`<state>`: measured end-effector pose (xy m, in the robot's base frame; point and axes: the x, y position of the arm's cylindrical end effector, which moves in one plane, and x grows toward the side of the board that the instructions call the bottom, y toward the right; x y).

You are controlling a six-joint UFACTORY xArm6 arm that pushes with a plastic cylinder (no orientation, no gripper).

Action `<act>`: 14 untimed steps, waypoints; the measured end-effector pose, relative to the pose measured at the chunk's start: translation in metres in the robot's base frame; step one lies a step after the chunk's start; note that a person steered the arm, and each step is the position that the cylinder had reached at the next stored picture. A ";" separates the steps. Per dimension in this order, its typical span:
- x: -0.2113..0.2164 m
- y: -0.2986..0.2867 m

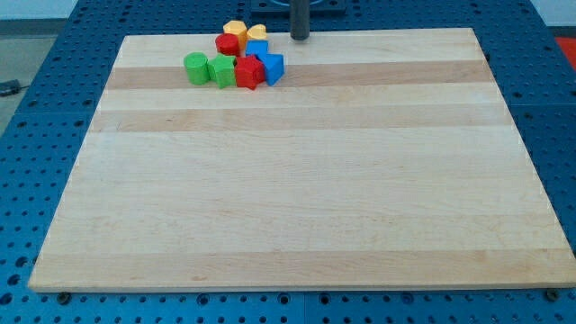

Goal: Push the yellow hexagon into the yellow heart

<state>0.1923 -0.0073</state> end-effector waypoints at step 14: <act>-0.001 -0.184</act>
<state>0.1914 -0.1912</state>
